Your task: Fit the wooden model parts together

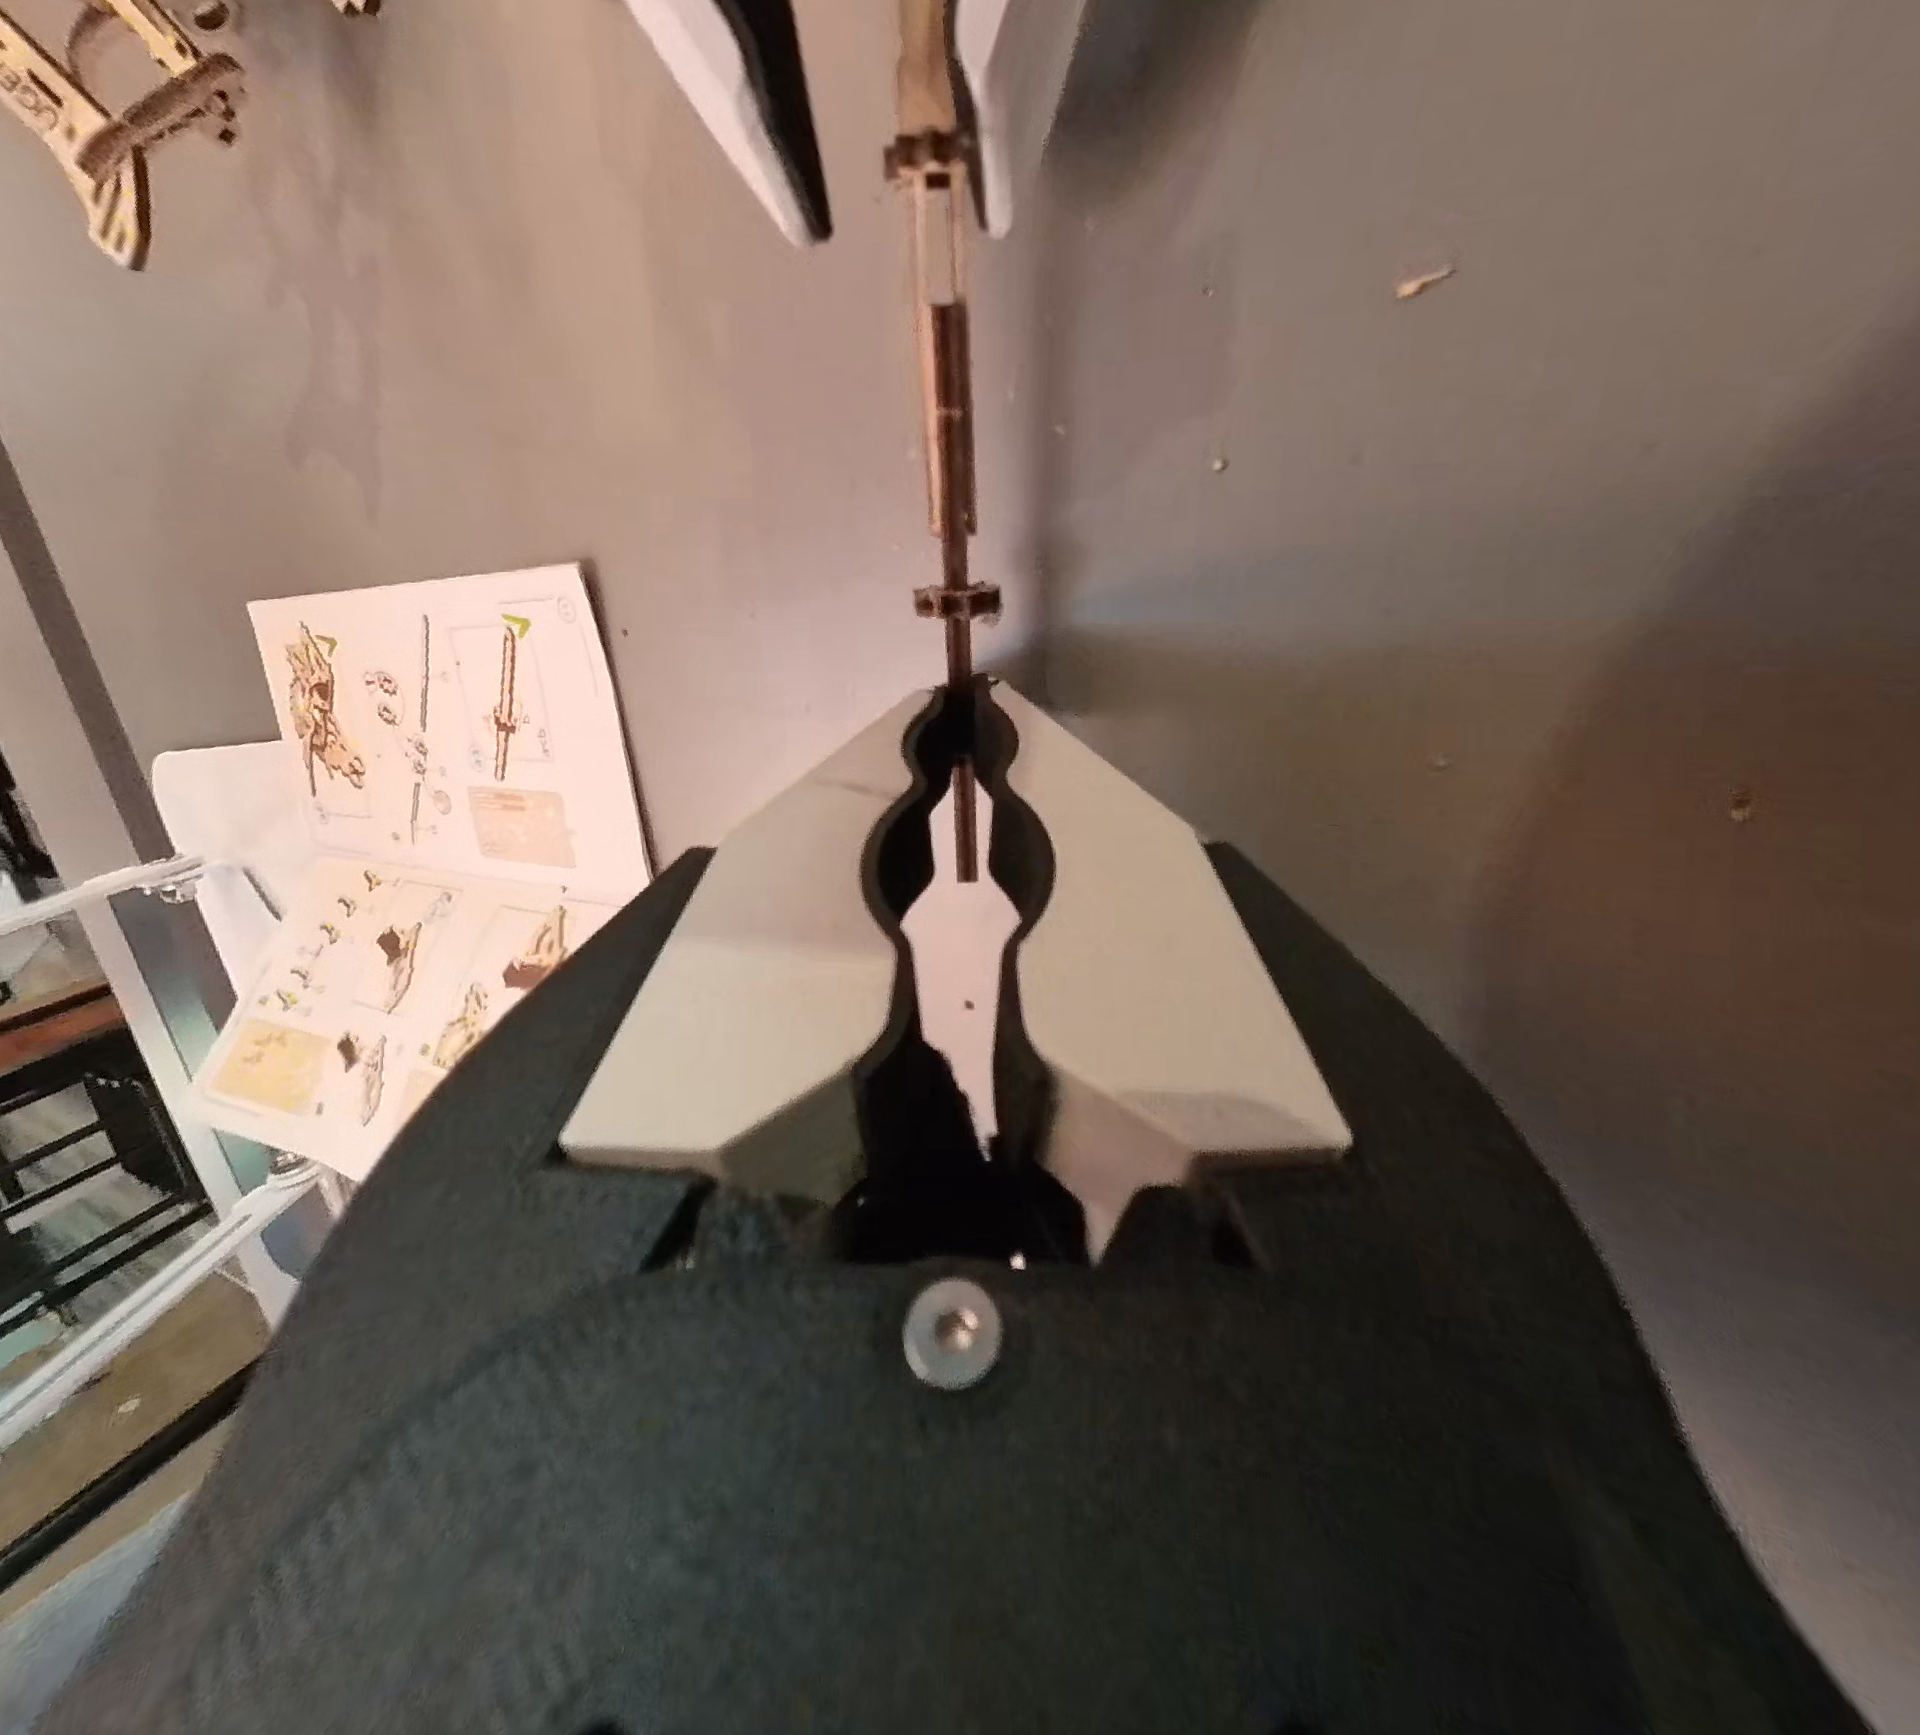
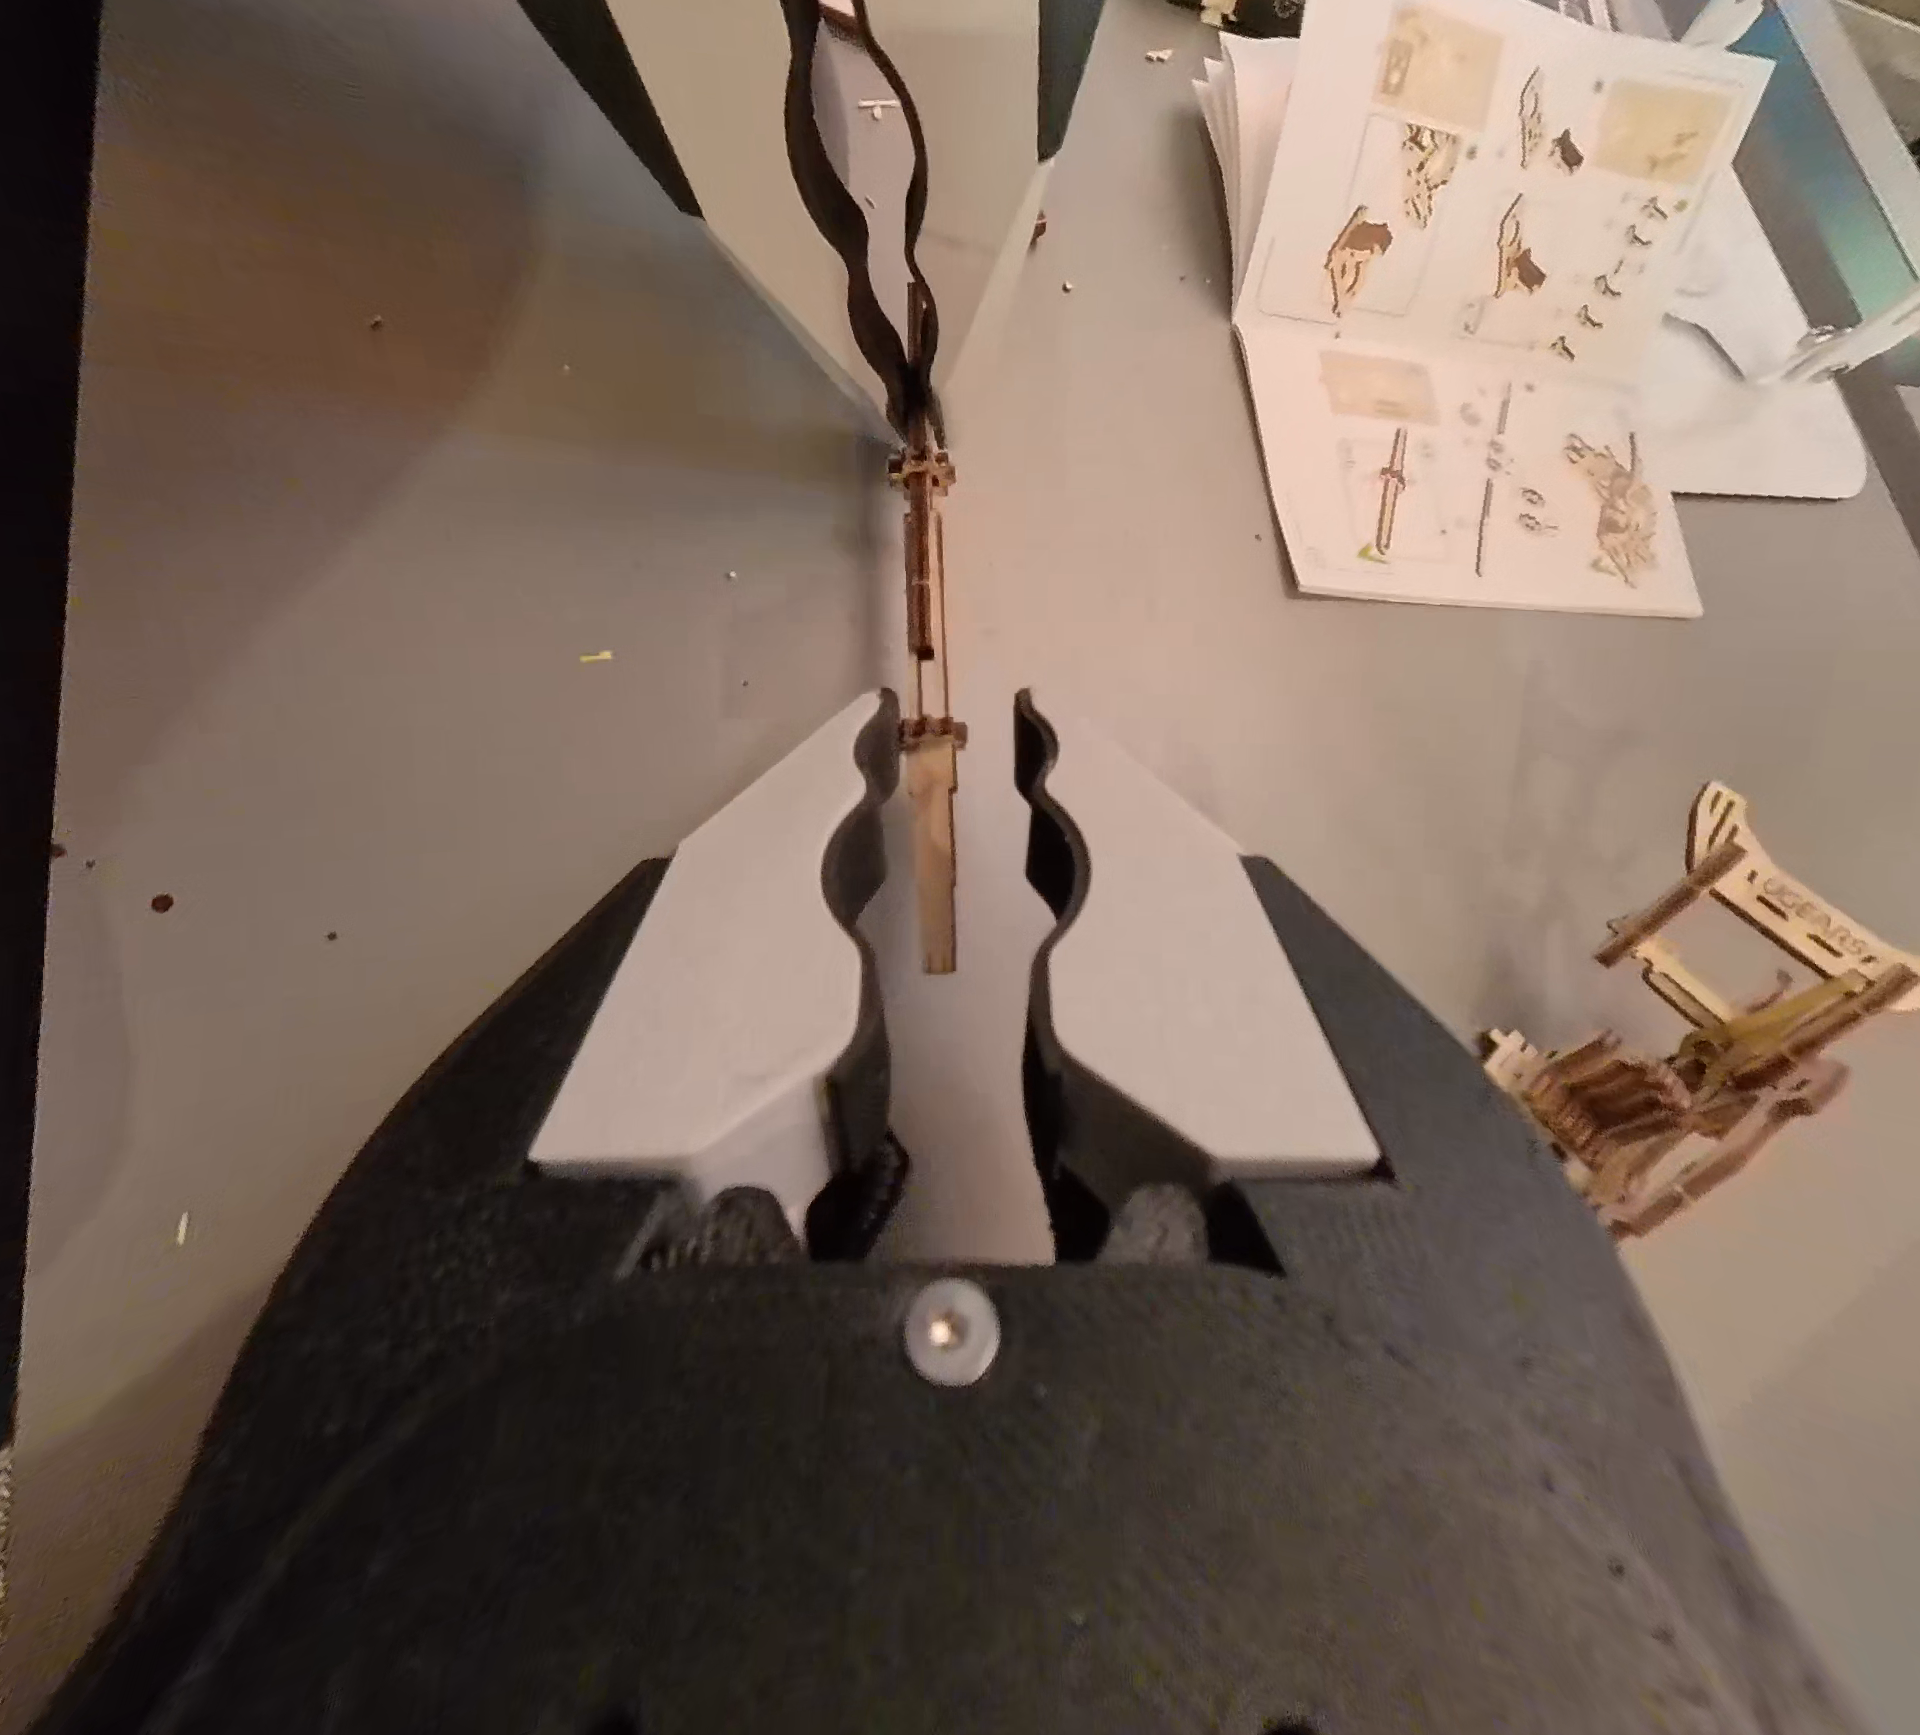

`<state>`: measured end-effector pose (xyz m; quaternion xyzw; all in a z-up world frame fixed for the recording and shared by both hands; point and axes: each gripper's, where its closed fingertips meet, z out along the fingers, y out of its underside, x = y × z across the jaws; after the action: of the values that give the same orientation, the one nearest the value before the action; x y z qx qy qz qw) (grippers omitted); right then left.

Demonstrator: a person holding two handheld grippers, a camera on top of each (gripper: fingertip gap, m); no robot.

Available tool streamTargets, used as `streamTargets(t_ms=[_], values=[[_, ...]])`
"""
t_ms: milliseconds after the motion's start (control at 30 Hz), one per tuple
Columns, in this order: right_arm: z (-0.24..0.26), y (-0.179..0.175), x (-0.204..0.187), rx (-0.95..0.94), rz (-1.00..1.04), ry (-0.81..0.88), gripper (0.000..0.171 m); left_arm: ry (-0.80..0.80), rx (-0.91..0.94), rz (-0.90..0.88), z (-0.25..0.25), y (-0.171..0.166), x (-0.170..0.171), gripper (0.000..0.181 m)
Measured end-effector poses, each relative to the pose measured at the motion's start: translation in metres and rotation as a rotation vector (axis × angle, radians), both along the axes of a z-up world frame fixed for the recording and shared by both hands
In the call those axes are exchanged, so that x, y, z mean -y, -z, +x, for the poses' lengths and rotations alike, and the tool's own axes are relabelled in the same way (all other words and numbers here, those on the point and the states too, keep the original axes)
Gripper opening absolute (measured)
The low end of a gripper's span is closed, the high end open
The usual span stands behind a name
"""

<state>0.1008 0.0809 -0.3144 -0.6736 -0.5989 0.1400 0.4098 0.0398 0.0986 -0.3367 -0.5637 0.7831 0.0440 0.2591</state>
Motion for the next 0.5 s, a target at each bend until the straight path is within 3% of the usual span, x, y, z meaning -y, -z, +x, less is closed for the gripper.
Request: streamTargets(t_ms=[233, 400, 500], values=[[0.013, -0.003, 0.002, -0.025, -0.028, 0.035, 0.022, 0.0, -0.039, -0.004, -0.002, 0.0, -0.002, 0.002], [0.014, 0.008, 0.004, 0.015, -0.031, 0.026, 0.007, 0.004, -0.057, 0.003, 0.001, 0.0, -0.002, 0.002], [0.011, 0.012, 0.004, 0.022, -0.027, 0.024, 0.006, 0.012, -0.072, 0.011, 0.001, 0.0, -0.002, 0.002]])
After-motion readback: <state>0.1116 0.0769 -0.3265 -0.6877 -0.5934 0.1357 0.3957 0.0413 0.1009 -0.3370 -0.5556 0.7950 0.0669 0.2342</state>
